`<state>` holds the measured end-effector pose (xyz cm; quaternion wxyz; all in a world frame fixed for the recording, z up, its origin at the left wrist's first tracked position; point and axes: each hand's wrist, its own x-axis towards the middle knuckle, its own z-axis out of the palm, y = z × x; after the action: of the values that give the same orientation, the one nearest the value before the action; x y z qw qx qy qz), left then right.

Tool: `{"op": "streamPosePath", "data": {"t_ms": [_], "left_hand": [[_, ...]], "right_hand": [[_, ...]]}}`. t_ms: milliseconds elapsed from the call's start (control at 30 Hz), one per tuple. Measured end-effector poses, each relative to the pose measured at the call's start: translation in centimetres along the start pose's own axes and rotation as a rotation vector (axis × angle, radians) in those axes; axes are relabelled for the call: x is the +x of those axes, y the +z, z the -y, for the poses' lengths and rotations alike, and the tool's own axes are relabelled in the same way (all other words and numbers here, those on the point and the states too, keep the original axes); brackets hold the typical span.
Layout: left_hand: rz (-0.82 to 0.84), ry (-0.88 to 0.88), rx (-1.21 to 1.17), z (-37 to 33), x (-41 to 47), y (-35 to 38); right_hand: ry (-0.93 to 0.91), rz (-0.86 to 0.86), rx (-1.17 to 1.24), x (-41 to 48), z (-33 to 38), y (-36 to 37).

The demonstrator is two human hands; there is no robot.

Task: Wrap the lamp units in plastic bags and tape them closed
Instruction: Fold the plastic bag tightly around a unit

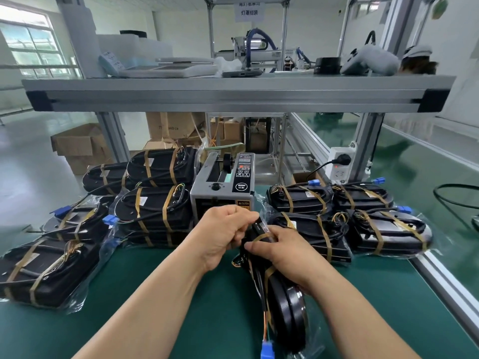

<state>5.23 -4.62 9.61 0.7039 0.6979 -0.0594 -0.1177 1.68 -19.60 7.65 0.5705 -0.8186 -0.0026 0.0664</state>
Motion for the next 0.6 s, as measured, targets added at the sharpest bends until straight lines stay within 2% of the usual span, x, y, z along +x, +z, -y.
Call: {"op": "streamPosePath", "data": {"t_ms": [200,600], "left_hand": [[-0.001,-0.075,0.113,0.2,0.9,-0.2],[-0.033,-0.058,0.129,1.0,1.3,-0.2]], "right_hand": [[0.022,-0.017,-0.02,-0.2,0.3,0.0],[0.021,-0.017,-0.041,0.1,0.0,-0.1]]}}
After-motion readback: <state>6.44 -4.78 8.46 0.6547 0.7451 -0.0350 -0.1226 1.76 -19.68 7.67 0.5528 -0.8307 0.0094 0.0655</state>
